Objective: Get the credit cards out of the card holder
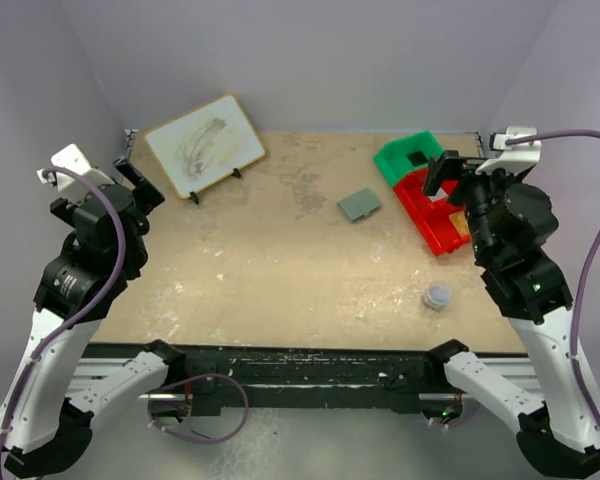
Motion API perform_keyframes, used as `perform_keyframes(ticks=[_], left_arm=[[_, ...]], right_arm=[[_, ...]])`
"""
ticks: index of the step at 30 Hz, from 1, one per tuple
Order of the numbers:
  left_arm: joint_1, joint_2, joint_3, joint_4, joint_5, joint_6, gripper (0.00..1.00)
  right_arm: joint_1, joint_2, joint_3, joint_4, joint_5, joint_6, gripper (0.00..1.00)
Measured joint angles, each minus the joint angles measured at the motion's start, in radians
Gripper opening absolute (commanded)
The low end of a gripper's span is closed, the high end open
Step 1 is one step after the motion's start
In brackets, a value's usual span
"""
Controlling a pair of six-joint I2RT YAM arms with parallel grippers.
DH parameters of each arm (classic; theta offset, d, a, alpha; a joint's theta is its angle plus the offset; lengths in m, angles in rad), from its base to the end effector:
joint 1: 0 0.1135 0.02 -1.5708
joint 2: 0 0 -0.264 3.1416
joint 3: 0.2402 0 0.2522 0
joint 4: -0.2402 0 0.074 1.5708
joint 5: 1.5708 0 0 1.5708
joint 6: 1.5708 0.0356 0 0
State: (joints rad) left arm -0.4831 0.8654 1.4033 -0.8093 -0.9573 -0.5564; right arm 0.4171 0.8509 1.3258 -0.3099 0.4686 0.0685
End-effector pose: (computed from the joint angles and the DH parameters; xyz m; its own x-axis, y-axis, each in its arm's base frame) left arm 0.1194 -0.0297 0.4662 0.0256 -0.3568 -0.9338 -0.4906 0.8094 -0.3227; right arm 0.1351 0.0423 0.4947 0.1530 0.1346 -0.9790 0.0355 0.9893 0.1415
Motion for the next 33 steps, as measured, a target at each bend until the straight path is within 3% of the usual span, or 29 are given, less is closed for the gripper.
perform_keyframes(ticks=[11, 21, 27, 31, 33], left_arm=[[0.146, 0.040, -0.164, 0.066, 0.180, -0.043, 0.95], [0.213, 0.160, -0.415, 0.218, 0.633, -0.142, 0.99], [0.179, 0.212, -0.473, 0.223, 0.817, -0.139, 1.00], [0.168, 0.211, -0.485, 0.225, 0.879, -0.137, 1.00], [0.167, 0.209, -0.486, 0.224, 0.895, -0.135, 1.00]], right_arm=[[-0.135, 0.119, -0.093, 0.010, -0.224, 0.075, 1.00], [-0.209, 0.489, -0.111, 0.053, -0.573, 0.185, 0.97], [-0.199, 0.808, 0.044, -0.011, -0.590, 0.197, 0.94], [-0.195, 0.935, 0.106, -0.023, -0.570, 0.222, 0.93], [-0.194, 0.985, 0.136, -0.035, -0.565, 0.232, 0.88]])
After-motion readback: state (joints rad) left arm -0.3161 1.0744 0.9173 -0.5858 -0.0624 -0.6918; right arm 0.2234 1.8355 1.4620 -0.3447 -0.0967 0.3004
